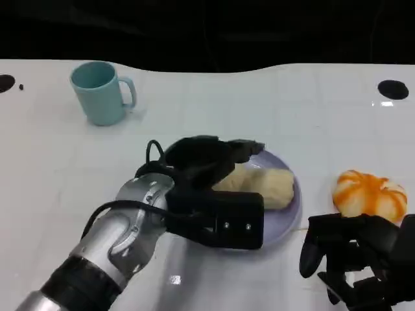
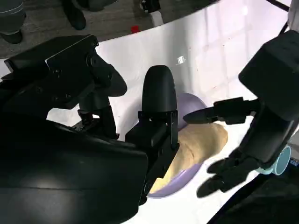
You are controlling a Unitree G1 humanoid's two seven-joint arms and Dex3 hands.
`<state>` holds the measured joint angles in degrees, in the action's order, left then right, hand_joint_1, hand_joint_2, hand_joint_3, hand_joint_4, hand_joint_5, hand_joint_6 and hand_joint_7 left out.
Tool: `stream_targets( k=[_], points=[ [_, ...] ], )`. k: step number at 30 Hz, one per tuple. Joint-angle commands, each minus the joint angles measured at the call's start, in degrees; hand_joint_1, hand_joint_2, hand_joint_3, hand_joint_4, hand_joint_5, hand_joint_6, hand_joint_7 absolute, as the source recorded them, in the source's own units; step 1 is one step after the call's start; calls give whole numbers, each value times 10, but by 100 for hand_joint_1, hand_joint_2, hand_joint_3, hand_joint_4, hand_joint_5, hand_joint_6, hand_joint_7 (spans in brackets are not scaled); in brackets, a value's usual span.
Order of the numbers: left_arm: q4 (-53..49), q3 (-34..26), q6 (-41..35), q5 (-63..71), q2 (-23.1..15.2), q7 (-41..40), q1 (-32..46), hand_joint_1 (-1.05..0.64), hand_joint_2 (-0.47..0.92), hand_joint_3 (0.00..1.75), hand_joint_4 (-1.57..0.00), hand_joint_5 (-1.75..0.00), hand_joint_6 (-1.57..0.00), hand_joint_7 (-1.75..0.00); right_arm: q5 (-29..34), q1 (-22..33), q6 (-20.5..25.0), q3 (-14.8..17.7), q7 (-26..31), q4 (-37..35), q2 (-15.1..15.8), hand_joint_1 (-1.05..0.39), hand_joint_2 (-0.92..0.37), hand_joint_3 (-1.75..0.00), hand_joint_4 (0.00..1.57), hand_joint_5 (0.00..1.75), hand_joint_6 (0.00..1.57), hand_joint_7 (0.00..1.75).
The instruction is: Grasp the towel on the left side of the plate with the left hand and place it into the plate.
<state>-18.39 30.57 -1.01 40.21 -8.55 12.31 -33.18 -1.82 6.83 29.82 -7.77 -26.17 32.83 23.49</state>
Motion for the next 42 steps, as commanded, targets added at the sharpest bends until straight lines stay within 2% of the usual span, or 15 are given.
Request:
stream_targets(
  k=[1,7,12,18,21,23,24,25,26,29,31,32,34,37,42],
  points=[
    [37,-16,-2,-1,-32,13,8,-69,92,6,-9,-32,-15,-1,-2,-6,1,4,-1,-1,7,4,-60,-105,69,170,68,144],
    [96,-44,-6,-34,-68,58,36,-66,92,8,-12,-38,-19,-3,-2,-7,-13,6,-5,-10,9,5,-60,-106,69,169,68,144],
    [179,-104,-37,-120,-88,112,94,-50,92,19,-14,-53,-30,-6,-4,-10,-13,7,-4,-15,6,5,-60,-106,69,169,68,143],
    [284,-184,-110,-265,-87,176,165,-32,92,26,-41,-70,-47,-12,-3,-11,-19,5,-2,-19,4,6,-59,-107,69,168,68,143],
    [334,-228,-140,-335,-66,163,216,-18,92,27,-59,-87,-65,-18,-2,-11,-17,5,-1,-17,3,5,-59,-107,69,169,69,143],
    [350,-241,-153,-359,-59,157,232,-11,80,53,-62,-104,-76,-21,-1,-11,-18,4,0,-16,4,5,-59,-107,69,168,68,143],
    [372,-261,-181,-387,-49,152,251,-10,76,61,-62,-106,-77,-21,-1,-11,-17,4,0,-15,4,5,-59,-107,69,168,68,143],
    [391,-277,-206,-410,-42,148,268,-7,68,81,-68,-120,-88,-32,-2,-12,-16,5,0,-14,4,5,-59,-107,69,168,68,143],
    [414,-293,-239,-432,-37,144,283,-6,57,106,-72,-135,-92,-52,-3,-12,-16,6,-1,-14,4,5,-59,-107,69,168,68,143],
    [476,-337,-354,-502,-38,141,310,-7,47,134,-75,-161,-84,-108,-5,-12,-15,9,-2,-15,5,5,-59,-106,70,168,68,143],
    [507,-359,-411,-542,-39,136,320,-8,46,137,-75,-169,-81,-126,-7,-13,-16,12,-4,-17,7,5,-59,-106,70,168,68,143],
    [520,-369,-441,-562,-35,130,324,-8,49,132,-75,-172,-80,-132,-9,-13,-17,14,-5,-19,7,5,-59,-106,69,167,68,143],
    [533,-382,-482,-593,-26,117,328,-9,51,129,-76,-174,-80,-136,-11,-13,-19,17,-8,-23,8,5,-60,-106,69,166,68,142],
    [525,-390,-515,-617,-8,86,328,-11,55,124,-82,-174,-83,-141,-14,-13,-27,20,-11,-30,9,5,-60,-106,69,167,68,142],
    [469,-416,-555,-663,6,69,316,-12,57,128,-82,-175,-74,-165,-10,-11,-29,20,-12,-30,14,6,-60,-105,69,166,68,141]
  ],
)
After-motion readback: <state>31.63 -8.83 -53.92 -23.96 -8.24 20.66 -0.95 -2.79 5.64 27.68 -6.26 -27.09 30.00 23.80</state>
